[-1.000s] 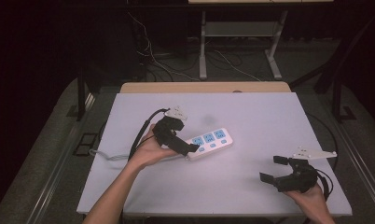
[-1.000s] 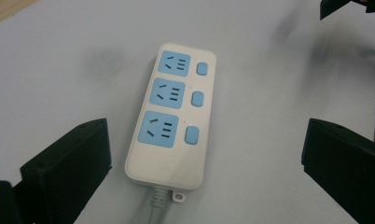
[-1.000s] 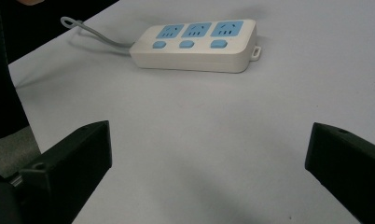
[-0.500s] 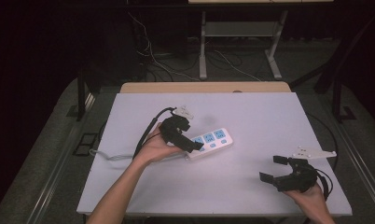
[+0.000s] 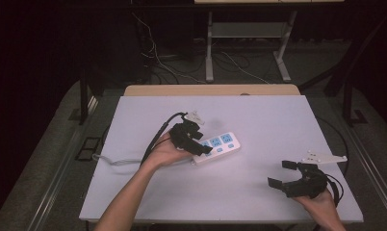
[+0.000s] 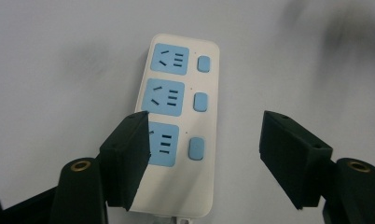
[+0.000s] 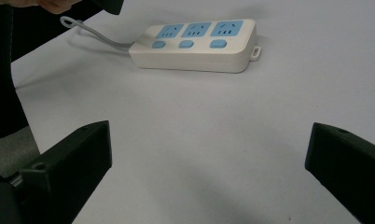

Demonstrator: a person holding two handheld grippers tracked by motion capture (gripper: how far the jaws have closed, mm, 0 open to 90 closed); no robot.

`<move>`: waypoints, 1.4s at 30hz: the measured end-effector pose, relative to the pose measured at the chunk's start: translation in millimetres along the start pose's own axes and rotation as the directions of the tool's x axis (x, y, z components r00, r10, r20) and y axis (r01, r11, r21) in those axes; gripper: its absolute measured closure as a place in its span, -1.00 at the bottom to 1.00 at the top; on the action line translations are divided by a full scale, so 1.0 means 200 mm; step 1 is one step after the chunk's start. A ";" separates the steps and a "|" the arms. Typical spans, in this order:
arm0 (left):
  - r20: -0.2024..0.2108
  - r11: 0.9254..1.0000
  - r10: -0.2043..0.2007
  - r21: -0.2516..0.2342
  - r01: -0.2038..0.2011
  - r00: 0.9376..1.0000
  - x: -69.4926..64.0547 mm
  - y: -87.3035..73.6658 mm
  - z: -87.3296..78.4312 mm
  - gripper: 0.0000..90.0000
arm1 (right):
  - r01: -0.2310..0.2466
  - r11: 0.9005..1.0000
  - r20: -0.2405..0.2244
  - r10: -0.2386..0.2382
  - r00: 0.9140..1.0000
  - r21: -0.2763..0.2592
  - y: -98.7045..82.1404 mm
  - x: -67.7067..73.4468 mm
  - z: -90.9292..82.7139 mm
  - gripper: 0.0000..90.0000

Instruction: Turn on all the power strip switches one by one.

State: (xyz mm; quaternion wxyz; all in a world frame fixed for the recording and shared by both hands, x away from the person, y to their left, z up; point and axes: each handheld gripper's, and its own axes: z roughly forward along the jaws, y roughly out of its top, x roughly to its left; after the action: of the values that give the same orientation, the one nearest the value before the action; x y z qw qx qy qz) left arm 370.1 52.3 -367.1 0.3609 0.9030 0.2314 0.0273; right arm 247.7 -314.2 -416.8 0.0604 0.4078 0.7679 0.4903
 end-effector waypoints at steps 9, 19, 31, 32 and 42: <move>0.010 1.000 0.013 0.020 -0.013 1.000 0.00 0.00 0.06 0.08 | 0.004 1.000 0.000 -0.004 1.000 0.004 0.00 0.00 0.00 -0.99; 0.035 0.999 0.013 0.031 -0.015 0.999 0.01 0.00 0.13 0.60 | 0.005 1.000 -0.001 -0.005 1.000 0.004 0.00 0.00 0.00 -0.99; 0.070 0.996 0.005 0.092 -0.012 0.998 0.03 -0.02 0.19 0.98 | 0.007 1.000 -0.003 -0.007 1.000 0.004 0.00 0.00 0.00 -0.99; 0.072 0.995 0.006 0.097 -0.013 0.997 0.03 -0.02 0.19 0.98 | 0.008 1.000 -0.003 -0.008 1.000 0.004 0.00 0.00 0.00 -0.99; 0.066 0.994 0.002 0.109 -0.009 0.998 0.04 -0.03 0.21 0.98 | 0.008 1.000 -0.005 -0.008 1.000 0.003 0.00 0.00 0.00 -0.99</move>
State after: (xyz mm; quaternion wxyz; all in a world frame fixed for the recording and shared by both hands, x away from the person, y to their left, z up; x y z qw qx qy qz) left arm 385.1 32.6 -402.4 0.3183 0.9225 0.2180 -0.0144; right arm 248.1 -314.3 -417.1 0.0598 0.4038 0.7704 0.4897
